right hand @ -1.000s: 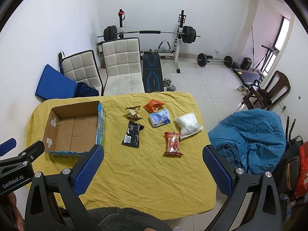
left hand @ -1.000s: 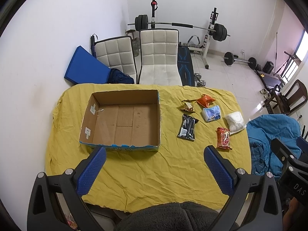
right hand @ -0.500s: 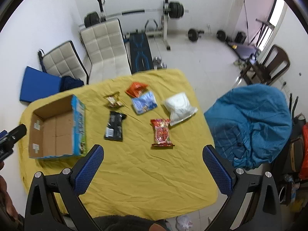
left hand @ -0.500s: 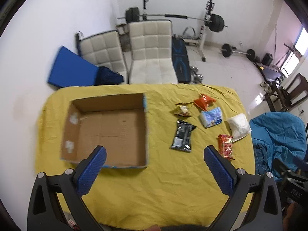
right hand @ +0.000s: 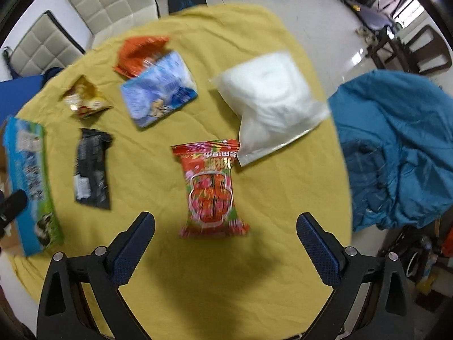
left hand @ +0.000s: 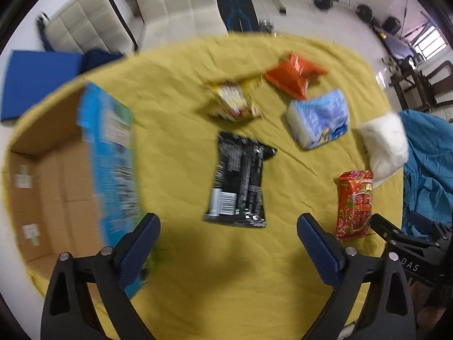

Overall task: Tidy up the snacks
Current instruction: 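Grasp the black wrapper with the left tool while the right tool grasps the red-floral bag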

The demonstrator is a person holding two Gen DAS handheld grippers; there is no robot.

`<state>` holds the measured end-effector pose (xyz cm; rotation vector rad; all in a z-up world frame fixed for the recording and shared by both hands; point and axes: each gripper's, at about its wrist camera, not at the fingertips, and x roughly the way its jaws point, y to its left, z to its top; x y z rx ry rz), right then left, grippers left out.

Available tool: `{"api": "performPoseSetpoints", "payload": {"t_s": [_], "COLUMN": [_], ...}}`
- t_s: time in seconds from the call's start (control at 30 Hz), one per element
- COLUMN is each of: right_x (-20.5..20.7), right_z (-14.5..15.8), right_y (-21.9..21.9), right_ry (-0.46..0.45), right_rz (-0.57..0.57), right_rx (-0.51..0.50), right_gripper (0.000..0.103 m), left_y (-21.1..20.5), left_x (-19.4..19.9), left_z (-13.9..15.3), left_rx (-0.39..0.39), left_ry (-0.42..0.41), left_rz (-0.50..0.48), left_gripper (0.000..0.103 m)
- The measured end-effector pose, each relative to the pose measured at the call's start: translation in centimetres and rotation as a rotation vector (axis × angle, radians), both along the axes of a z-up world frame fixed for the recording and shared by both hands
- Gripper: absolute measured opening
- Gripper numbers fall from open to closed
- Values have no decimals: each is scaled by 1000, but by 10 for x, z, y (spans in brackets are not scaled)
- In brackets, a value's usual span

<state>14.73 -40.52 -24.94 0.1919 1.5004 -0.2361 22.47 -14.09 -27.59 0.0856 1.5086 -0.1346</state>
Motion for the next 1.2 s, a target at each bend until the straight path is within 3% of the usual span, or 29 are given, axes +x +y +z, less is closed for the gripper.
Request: {"api": "performPoseSetpoints", "payload": {"t_s": [0.17,0.4,0.5,0.6,0.73,0.8,0.87,1.2], "right_x": [18,29,30,34,34,35,36,33], "right_z": [-48,-91,-107,-123,-137,-142,-144,-117], "right_y": [-2,3,7,15,21,27,33,42], "right_ry": [75,147,177,200,202,201,201,205], "right_rz": [-12,6,18,29,45,46,47,61], "right_rx": [72,108,109,106,88,76,68,51], "right_gripper": [94,92,75,72,66,59,54,47], "left_y": [-8,-11,-12,-12,-22,-25,-29,-11], "left_x": [18,30,32,29,25,24,24,2], "left_z": [-46,-83,-98,-107,-100,-96,-91,-48], "left_rx": [16,37,35,28,58,57,55,99], "left_ry": [67,133,177,214,189,180,183,105], "left_rz": [13,-1,-13,-8,-51,-52,-50,-23], "left_gripper": [96,95,75,73,70,56,53,50]}}
